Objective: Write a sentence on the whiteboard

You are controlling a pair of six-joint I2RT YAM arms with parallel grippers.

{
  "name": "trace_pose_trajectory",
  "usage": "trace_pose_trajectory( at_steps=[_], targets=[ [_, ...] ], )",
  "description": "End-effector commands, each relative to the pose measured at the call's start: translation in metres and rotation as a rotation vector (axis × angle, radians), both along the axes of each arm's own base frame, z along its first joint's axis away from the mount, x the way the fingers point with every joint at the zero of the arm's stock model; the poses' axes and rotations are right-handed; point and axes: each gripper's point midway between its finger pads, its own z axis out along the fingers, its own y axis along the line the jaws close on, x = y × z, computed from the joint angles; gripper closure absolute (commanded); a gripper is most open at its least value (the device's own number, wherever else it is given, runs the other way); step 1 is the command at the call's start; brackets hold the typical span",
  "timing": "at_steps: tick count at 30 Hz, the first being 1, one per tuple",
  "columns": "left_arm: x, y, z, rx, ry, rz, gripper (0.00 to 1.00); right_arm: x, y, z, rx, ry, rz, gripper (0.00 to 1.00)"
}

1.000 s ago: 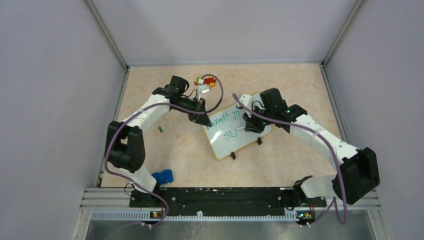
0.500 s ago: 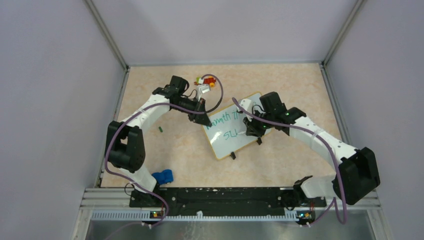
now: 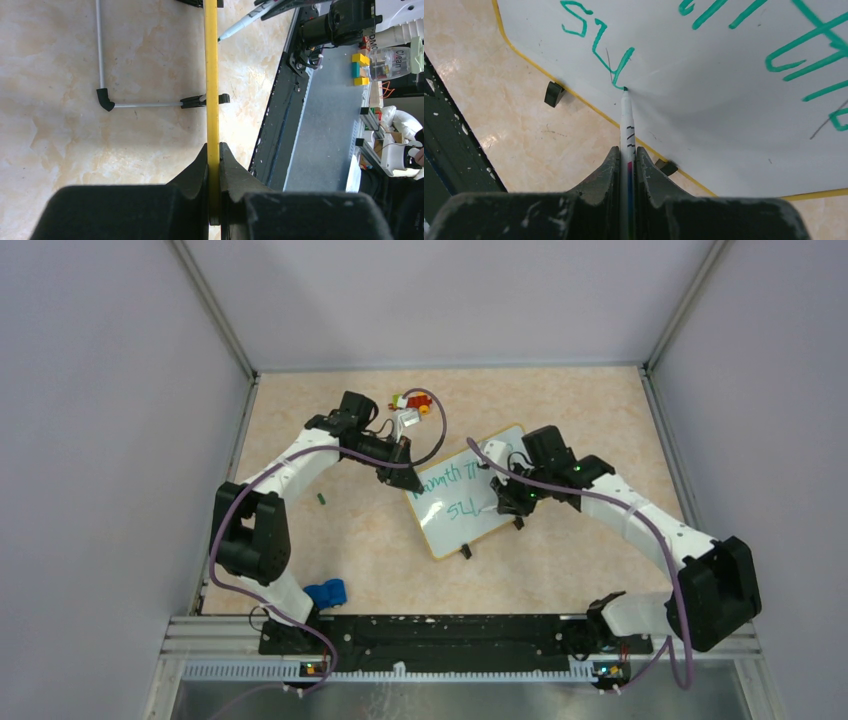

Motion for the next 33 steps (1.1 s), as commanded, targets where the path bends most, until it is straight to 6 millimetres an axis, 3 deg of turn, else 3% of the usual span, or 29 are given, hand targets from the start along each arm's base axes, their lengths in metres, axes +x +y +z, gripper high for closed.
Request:
trace_pose_trajectory(
  at_steps=[1,8,18,28,33],
  targets=[
    [0.0,-0.002,0.004,-0.011,-0.028,-0.026,1.0,0.021,0.009,0.055,0.092,-0.13,0.005,1.0],
    [-0.001,-0.002,0.005,-0.011,-0.029,-0.027,1.0,0.028,0.011,0.059,0.096,-0.146,-0.008,1.0],
    [-0.001,-0.002,0.005,-0.009,-0.031,-0.028,1.0,0.038,0.008,0.042,0.056,-0.146,-0.029,1.0],
    [0.0,-0.002,0.005,-0.009,-0.033,-0.029,1.0,0.021,-0.002,0.013,0.016,-0.092,-0.019,1.0],
    [0.0,-0.002,0.005,-0.009,-0.032,-0.029,1.0,0.02,-0.002,0.015,0.021,-0.094,-0.016,1.0]
  ],
)
